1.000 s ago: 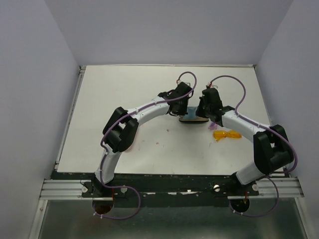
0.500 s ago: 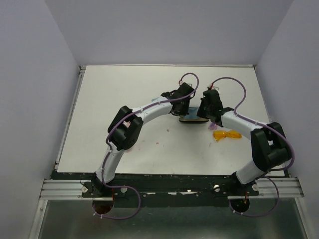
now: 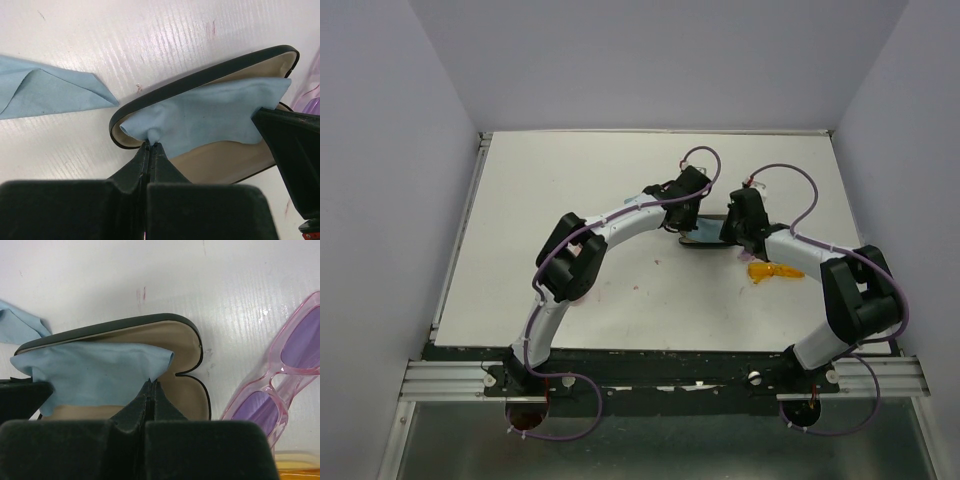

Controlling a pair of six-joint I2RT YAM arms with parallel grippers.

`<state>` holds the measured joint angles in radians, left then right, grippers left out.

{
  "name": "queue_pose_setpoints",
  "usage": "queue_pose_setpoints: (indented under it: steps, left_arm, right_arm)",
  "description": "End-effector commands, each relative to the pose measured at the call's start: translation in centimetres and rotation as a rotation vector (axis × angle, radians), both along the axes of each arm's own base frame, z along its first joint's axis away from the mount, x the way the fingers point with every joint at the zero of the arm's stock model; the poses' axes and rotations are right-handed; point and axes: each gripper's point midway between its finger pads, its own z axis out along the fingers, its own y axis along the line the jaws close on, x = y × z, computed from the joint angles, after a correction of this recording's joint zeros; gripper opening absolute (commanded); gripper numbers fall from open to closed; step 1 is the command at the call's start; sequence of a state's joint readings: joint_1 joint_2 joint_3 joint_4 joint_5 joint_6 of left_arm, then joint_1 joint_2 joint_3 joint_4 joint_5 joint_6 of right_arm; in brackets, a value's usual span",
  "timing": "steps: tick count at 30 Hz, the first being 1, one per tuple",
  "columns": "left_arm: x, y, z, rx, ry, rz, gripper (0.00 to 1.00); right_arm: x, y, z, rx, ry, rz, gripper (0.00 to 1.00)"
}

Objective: Organize the sunglasses
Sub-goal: Place the folded cleaning cloth in the sunglasses case.

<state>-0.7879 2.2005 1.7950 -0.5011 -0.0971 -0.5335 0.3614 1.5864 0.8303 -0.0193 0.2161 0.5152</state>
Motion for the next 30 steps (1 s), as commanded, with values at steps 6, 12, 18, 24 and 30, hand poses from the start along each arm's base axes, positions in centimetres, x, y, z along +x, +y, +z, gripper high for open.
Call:
queue_pose_setpoints:
  steps: [6, 12, 18, 24, 30]
  left_arm:
    - [0.0, -0.2, 2.8, -0.006, -0.079, -0.021, 0.00]
    - [-0.4, 0.4, 3.8, -0.017, -0.094, -0.010, 0.00]
    - [-0.2, 0.8, 4.3, -0.014, -0.118, 0.003, 0.00]
    - [0.7, 0.2, 3.4, 0.014, -0.108, 0.005, 0.00]
    - [0.9, -0.1, 2.0, 0.025, -0.087, 0.005, 0.00]
  right_arm:
    - [0.9, -0.8, 2.4, 0.022, -0.098, -0.045, 0.01]
    - [0.9, -0.5, 4.3, 0.041, -0.136, -0.022, 0.01]
    - [0.9, -0.4, 4.9, 0.043, -0.151, -0.013, 0.01]
    - [1.5, -0.5, 3.6, 0.021, -0.128, -0.025, 0.01]
    - [2.1, -0.8, 2.9, 0.008, -0.123, -0.043, 0.01]
